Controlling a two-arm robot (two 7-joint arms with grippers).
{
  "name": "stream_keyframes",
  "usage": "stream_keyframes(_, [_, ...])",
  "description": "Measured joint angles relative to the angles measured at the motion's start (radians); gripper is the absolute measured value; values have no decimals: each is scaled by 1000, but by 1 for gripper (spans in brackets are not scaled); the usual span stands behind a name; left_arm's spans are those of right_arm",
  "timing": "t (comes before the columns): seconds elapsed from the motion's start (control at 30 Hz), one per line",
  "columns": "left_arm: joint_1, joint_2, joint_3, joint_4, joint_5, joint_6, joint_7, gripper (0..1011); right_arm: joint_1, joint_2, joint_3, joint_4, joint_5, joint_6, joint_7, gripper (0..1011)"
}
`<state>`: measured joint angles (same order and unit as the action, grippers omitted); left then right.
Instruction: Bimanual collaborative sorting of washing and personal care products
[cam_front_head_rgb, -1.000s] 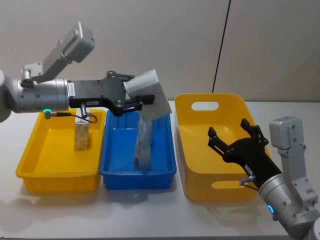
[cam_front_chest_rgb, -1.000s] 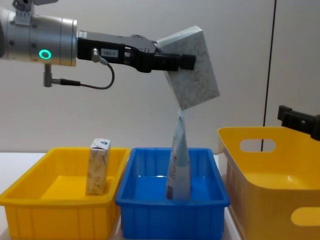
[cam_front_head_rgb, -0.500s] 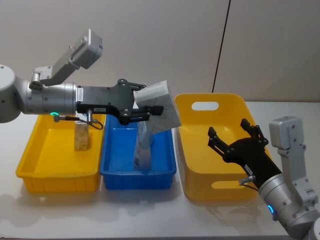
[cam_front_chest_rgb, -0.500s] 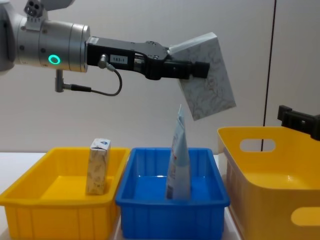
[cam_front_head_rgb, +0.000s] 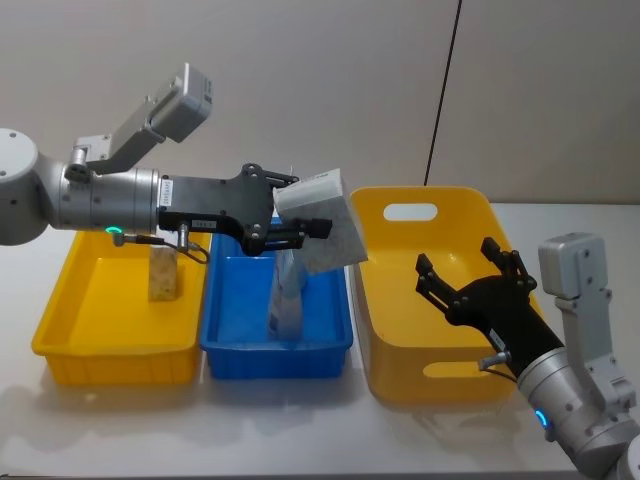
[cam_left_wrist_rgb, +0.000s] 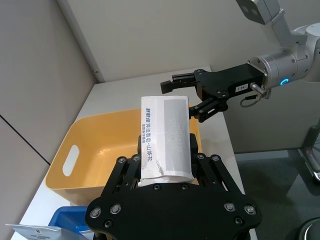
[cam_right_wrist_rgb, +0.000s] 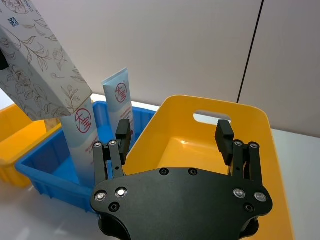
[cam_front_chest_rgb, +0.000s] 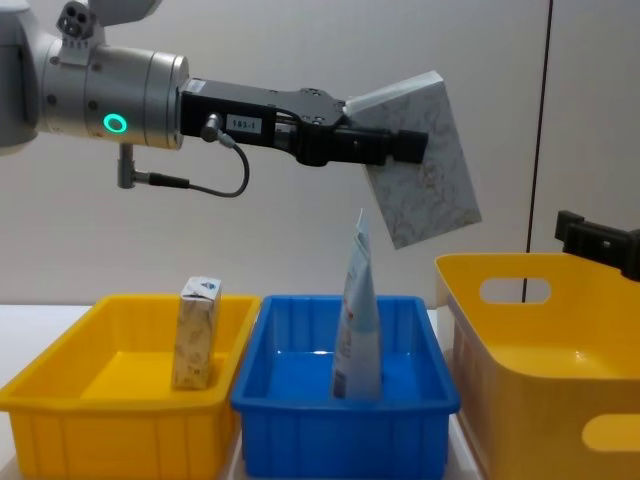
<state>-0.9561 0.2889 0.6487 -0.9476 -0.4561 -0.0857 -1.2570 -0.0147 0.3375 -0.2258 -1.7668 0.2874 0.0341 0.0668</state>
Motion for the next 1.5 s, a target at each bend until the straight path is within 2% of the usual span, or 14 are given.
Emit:
stream_keyframes(0.3, [-3, -2, 3, 6, -2, -2, -7, 390, 2, 0, 1, 0, 5, 1, 10, 1001])
stream_keyframes(0.6, [-4, -3, 5, 8, -3, -3, -9, 390, 18, 14, 4, -6, 44, 12, 78, 1000])
stream_keyframes(1.03, [-5, -4, 6, 10, -3, -3, -11, 390, 48, 50, 4, -35, 149, 50, 222, 1001])
stream_keyframes(1.13, [-5, -4, 7, 10, -3, -3, -11, 390, 61, 67, 5, -43, 187, 70, 271, 1001])
stream_keyframes(1.27, [-5, -4, 7, 10, -3, -3, -12, 390, 73, 81, 5, -47, 214, 83, 311, 1001])
stream_keyframes(1.33, [-5, -4, 7, 10, -3, -3, -12, 390, 90, 98, 5, -49, 242, 98, 354, 1001])
stream_keyframes(1.4, [-5, -4, 7, 10, -3, -3, -12, 390, 94, 102, 5, -49, 246, 101, 360, 1001])
stream_keyframes(1.5, [-5, -4, 7, 10, -3, -3, -12, 390, 121, 125, 1, -48, 275, 118, 416, 1001])
